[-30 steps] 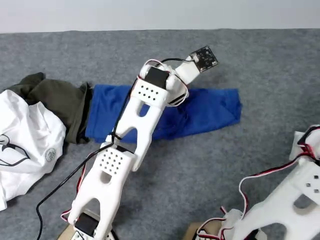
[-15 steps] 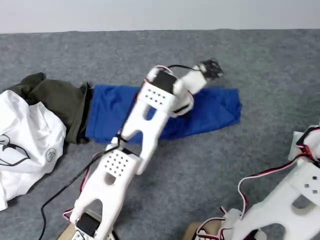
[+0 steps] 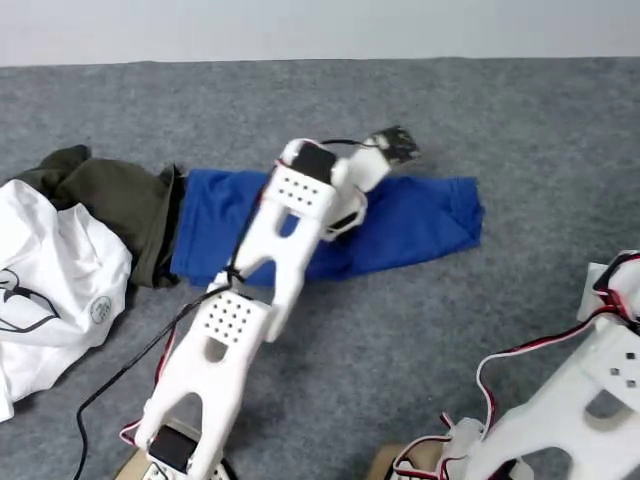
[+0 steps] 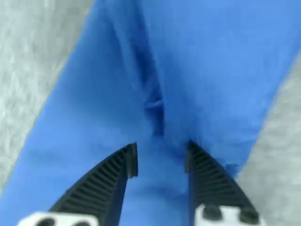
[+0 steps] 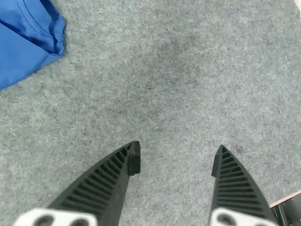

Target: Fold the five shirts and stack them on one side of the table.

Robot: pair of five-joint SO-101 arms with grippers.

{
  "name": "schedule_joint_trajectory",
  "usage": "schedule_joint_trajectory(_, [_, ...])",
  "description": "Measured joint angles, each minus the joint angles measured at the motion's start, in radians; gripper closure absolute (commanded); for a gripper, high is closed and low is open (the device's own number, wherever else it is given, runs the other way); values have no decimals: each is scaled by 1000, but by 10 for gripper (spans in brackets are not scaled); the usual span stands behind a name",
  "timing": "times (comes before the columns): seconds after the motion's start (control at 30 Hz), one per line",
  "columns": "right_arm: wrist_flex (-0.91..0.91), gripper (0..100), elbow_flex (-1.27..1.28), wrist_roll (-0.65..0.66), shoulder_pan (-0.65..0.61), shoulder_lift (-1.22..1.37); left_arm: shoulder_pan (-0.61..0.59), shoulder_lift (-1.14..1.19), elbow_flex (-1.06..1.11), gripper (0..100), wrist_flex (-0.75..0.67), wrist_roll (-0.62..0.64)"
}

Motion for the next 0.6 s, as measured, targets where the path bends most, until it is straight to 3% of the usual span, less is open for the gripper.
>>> schedule_joint_trajectory(0.33, [0, 743, 0, 0, 0, 0, 5, 17, 0, 830, 0, -6])
schedule_joint_trajectory(0.6, [0, 743, 0, 0, 0, 0, 0, -155, 0, 845, 0, 106])
